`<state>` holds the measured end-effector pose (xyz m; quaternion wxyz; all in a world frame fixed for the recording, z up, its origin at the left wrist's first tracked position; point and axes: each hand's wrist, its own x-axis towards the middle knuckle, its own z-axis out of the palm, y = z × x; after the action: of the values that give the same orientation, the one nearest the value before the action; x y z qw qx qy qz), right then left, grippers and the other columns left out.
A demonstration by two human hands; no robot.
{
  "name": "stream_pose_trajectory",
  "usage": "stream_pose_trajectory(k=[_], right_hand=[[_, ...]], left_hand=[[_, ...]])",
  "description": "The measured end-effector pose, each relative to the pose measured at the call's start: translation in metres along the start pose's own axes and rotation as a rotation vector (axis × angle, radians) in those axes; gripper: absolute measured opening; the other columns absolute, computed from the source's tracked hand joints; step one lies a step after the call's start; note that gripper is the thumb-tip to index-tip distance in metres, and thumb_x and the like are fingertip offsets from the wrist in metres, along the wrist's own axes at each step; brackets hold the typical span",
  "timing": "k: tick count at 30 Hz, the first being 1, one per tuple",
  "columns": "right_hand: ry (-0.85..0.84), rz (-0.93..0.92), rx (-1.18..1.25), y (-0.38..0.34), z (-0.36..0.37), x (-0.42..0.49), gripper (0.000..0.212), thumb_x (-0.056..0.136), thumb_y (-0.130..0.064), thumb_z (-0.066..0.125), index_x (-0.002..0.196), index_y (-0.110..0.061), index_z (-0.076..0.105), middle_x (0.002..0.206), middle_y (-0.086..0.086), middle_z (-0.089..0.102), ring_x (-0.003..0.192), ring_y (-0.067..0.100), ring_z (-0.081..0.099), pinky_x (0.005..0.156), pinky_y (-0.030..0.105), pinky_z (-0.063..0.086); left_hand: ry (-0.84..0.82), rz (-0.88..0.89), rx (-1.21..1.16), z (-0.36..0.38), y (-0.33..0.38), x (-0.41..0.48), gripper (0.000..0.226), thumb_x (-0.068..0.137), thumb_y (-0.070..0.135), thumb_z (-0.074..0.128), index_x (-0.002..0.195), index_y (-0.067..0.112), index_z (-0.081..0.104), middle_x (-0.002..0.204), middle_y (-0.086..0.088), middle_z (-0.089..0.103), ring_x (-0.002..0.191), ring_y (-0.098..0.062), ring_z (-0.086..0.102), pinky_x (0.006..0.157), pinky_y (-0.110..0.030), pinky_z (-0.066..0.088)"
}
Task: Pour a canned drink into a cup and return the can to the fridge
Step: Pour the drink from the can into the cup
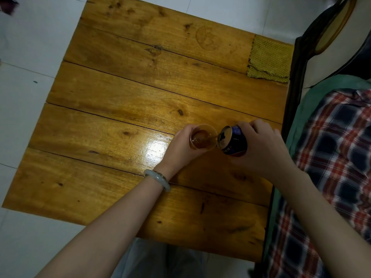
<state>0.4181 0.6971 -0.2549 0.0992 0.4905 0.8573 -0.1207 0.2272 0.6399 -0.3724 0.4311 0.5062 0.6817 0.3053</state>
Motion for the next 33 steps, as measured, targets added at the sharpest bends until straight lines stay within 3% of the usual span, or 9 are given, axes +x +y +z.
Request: stream_pose_trajectory(k=[5, 9, 14, 17, 23, 27, 33], right_hand=[[0.024, 0.005, 0.014, -0.001, 0.0, 0.0, 0.074, 0.061, -0.046, 0.073, 0.124, -0.016, 0.05, 0.101, 0.009, 0.051, 0.092, 0.026, 0.048, 0.076, 0.034, 0.028], [0.025, 0.011, 0.007, -0.002, -0.001, 0.001, 0.074, 0.061, -0.047, 0.074, 0.124, -0.017, 0.049, 0.103, 0.01, 0.052, 0.094, 0.026, 0.049, 0.078, 0.035, 0.031], [0.025, 0.018, 0.004, -0.005, -0.002, 0.002, 0.072, 0.061, -0.046, 0.073, 0.123, -0.017, 0.05, 0.104, 0.009, 0.053, 0.095, 0.026, 0.049, 0.079, 0.036, 0.034], [0.029, 0.016, -0.002, -0.006, -0.001, 0.004, 0.07, 0.061, -0.047, 0.072, 0.122, -0.018, 0.05, 0.104, 0.008, 0.052, 0.096, 0.024, 0.049, 0.079, 0.035, 0.032], [0.019, 0.013, -0.016, -0.008, 0.001, 0.003, 0.072, 0.062, -0.047, 0.071, 0.124, -0.018, 0.048, 0.106, 0.007, 0.052, 0.096, 0.022, 0.048, 0.08, 0.034, 0.032], [0.001, 0.014, -0.014, -0.008, 0.0, 0.001, 0.074, 0.064, -0.048, 0.071, 0.127, -0.018, 0.046, 0.109, 0.008, 0.051, 0.098, 0.022, 0.047, 0.083, 0.035, 0.034], [0.0, 0.022, -0.013, -0.011, 0.0, 0.0, 0.074, 0.064, -0.048, 0.071, 0.127, -0.018, 0.046, 0.111, 0.008, 0.051, 0.101, 0.023, 0.047, 0.085, 0.036, 0.035]], left_hand=[[-0.012, 0.001, -0.031, -0.002, 0.003, -0.001, 0.058, 0.062, 0.046, 0.079, 0.109, 0.036, 0.047, 0.107, 0.014, 0.056, 0.102, -0.006, 0.053, 0.076, -0.011, 0.043], [-0.005, -0.003, -0.016, -0.001, 0.004, -0.002, 0.058, 0.062, 0.047, 0.079, 0.109, 0.037, 0.047, 0.109, 0.012, 0.058, 0.105, -0.009, 0.054, 0.08, -0.022, 0.048], [-0.011, 0.002, -0.018, -0.002, 0.005, -0.002, 0.062, 0.058, 0.054, 0.074, 0.111, 0.035, 0.049, 0.109, 0.011, 0.059, 0.104, -0.007, 0.055, 0.079, -0.016, 0.046], [-0.012, 0.005, -0.01, -0.002, 0.005, -0.002, 0.06, 0.06, 0.047, 0.078, 0.112, 0.032, 0.05, 0.109, 0.008, 0.06, 0.104, -0.01, 0.055, 0.082, -0.024, 0.049], [-0.012, 0.011, 0.001, -0.003, 0.005, -0.003, 0.058, 0.063, 0.038, 0.082, 0.11, 0.034, 0.048, 0.107, 0.012, 0.058, 0.102, -0.008, 0.055, 0.078, -0.015, 0.044], [-0.008, 0.007, 0.007, -0.002, 0.004, -0.002, 0.06, 0.063, 0.036, 0.084, 0.111, 0.03, 0.049, 0.108, 0.01, 0.059, 0.103, -0.009, 0.056, 0.08, -0.021, 0.047], [-0.003, -0.001, 0.016, -0.001, 0.003, -0.002, 0.063, 0.062, 0.032, 0.086, 0.113, 0.029, 0.05, 0.106, 0.014, 0.055, 0.103, -0.006, 0.053, 0.078, -0.009, 0.039]])
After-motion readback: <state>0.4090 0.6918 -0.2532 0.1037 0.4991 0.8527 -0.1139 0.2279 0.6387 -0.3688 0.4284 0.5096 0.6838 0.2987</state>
